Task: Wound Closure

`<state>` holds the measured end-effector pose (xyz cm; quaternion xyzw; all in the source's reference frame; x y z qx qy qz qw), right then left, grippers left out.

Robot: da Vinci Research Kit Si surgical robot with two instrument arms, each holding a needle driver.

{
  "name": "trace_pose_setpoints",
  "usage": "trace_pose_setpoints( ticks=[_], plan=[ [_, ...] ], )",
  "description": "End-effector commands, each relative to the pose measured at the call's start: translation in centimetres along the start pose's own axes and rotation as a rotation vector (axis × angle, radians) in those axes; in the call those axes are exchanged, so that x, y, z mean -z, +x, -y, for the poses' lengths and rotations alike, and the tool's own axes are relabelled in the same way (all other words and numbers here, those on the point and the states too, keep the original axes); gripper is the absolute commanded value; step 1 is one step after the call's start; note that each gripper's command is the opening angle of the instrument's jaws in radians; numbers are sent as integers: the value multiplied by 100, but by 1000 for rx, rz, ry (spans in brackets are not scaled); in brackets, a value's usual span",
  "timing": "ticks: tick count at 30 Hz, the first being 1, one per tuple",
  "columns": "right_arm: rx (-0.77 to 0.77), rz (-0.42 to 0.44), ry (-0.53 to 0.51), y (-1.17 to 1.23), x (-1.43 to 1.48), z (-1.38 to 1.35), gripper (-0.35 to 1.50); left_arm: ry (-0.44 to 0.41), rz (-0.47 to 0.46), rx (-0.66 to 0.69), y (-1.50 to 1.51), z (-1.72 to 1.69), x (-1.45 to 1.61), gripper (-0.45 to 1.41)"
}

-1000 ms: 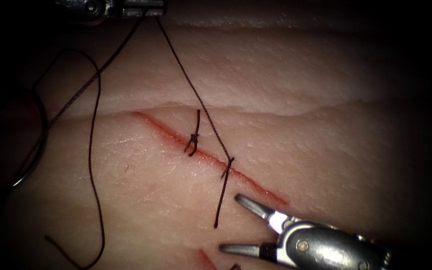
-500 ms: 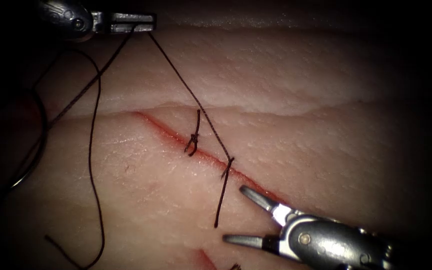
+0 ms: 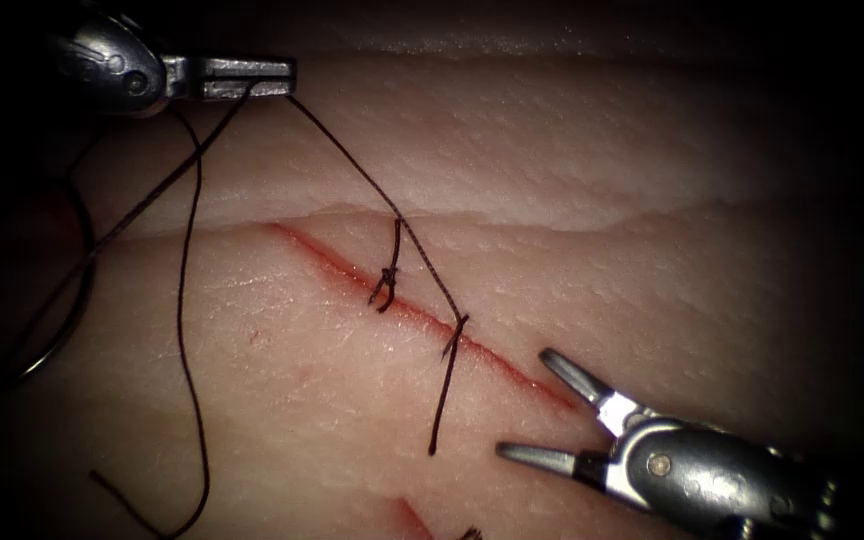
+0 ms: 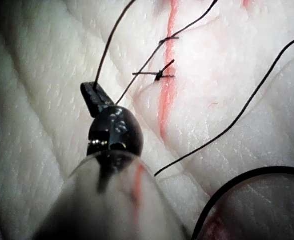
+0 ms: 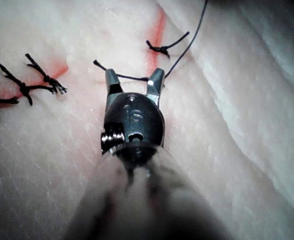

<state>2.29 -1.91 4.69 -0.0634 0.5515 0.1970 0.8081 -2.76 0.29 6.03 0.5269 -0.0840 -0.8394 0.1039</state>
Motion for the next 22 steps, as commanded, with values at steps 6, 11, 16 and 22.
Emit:
trace_pose_setpoints(
  ticks=[6,11,16,22],
  plan=[
    [4,1,-5,2,-13,-1,145,8,-7,6,-2,-1,-12,-45],
    [3,-3,-2,3,-17,0,145,7,-6,6,-2,-6,-13,-45],
    [1,-7,-2,5,-19,0,145,6,-10,7,-4,-9,-15,-45],
    [0,-11,3,7,-20,1,145,7,-10,9,-5,-10,-15,-45]
  ],
)
